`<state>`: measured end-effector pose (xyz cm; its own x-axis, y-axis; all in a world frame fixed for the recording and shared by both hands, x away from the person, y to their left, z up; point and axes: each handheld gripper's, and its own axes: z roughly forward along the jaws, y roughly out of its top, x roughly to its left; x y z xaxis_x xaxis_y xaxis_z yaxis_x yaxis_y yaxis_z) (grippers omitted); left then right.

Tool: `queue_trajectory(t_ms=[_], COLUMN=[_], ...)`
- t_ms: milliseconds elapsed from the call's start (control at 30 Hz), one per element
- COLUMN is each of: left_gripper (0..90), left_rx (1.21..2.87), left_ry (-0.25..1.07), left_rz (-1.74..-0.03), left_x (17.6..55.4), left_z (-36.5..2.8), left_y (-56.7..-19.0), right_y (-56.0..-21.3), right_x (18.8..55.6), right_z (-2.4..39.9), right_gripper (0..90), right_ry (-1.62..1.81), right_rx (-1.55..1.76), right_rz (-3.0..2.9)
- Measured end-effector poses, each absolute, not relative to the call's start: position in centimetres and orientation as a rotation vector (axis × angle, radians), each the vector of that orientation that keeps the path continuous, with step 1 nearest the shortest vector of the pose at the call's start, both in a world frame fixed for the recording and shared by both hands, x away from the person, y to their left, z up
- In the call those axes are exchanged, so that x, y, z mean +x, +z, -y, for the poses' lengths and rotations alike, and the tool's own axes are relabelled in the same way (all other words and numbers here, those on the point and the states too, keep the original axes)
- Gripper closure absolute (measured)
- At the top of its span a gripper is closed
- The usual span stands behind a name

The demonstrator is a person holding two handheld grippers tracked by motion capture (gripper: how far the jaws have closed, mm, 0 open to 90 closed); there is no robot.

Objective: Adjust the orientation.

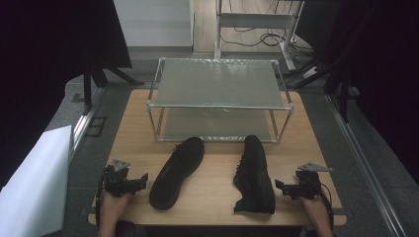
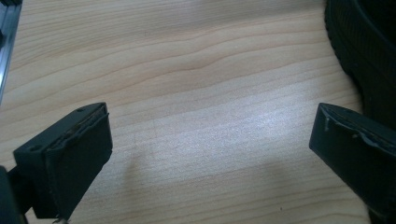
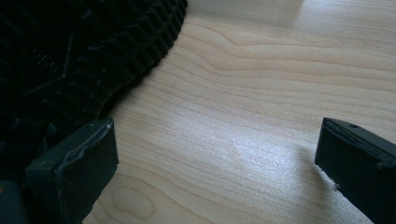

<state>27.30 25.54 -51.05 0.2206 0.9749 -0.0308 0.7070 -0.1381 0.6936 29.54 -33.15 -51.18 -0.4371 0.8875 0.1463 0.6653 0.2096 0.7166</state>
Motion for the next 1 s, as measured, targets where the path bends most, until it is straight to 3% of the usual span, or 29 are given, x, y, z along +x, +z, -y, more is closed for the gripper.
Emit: queue_trajectory(t_ms=[667, 1000], left_gripper=[0.6, 0.5], left_rx=[1.943, 1.979], left_ry=[0.581, 0.499], left_rz=[-1.512, -1.473], left_x=[29.0, 29.2], left_z=[-24.0, -23.0], left_y=[-50.9, -51.2], right_y=[-51.4, -51.5], right_x=[29.7, 29.7], right_z=[32.9, 32.8], right_gripper=[0.0, 0.0], right_ry=[1.079, 1.095], right_rx=[1.463, 1.467], right_rz=[-2.224, -2.227])
